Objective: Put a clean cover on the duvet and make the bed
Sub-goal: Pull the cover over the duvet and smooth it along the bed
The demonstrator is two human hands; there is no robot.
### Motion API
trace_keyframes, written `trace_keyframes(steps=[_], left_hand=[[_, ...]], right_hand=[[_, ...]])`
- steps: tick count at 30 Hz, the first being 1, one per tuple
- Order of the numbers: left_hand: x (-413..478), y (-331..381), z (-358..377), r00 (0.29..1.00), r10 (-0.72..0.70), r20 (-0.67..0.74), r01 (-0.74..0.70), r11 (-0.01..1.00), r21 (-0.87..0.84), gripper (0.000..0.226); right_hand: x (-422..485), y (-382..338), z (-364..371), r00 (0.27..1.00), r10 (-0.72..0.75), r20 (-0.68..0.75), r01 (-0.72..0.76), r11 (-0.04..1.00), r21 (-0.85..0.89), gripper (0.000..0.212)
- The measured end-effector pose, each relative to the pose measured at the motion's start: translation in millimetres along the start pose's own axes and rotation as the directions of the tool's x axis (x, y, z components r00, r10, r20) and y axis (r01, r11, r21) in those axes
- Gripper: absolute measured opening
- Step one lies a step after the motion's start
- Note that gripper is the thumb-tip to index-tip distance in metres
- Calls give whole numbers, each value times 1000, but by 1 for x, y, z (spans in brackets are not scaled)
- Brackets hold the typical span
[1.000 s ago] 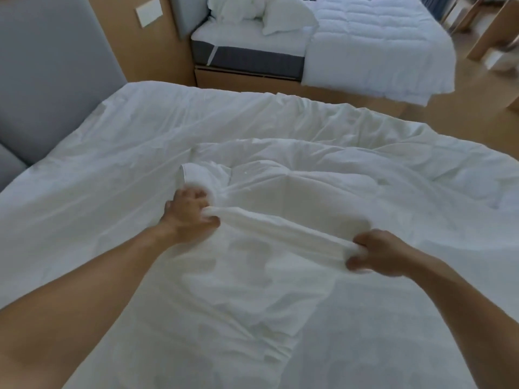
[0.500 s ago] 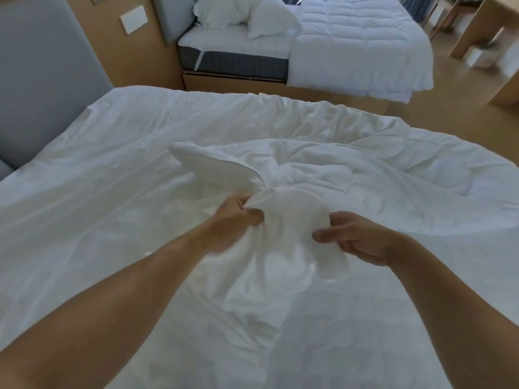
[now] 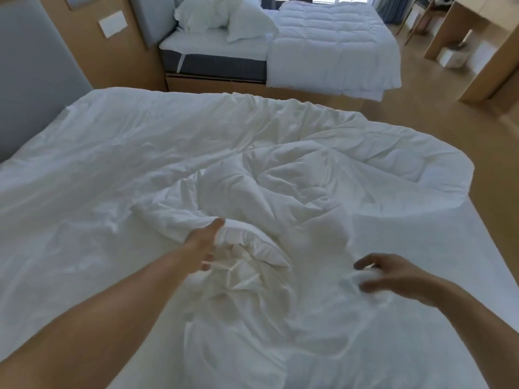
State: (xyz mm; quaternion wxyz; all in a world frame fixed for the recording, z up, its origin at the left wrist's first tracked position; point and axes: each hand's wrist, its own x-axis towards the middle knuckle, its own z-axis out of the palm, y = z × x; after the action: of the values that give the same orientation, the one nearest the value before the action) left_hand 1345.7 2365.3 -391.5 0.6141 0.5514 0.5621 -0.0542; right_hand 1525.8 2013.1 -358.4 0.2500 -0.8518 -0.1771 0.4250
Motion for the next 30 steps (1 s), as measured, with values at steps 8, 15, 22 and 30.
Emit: trace_keyframes(steps=[8,15,22,30], left_hand=[[53,-14,33,994,-80,-70,65,978,-197,54],[-21,8,76,846,522,-109,-507,851,139,33],[-126,-19,171,535,602,592,-840,455,296,11],[-176,-47,283,519,639,568,-844,276,460,37]], right_hand=[[-7,-14,71,887,209,411,-51,931,-362,26],[-22,4,93,996,-83,7,84,993,-80,28],[-80,54,42,952,-72,-298,146,961,233,41],[-137,157,17,900,21,-436,235,820,523,33]])
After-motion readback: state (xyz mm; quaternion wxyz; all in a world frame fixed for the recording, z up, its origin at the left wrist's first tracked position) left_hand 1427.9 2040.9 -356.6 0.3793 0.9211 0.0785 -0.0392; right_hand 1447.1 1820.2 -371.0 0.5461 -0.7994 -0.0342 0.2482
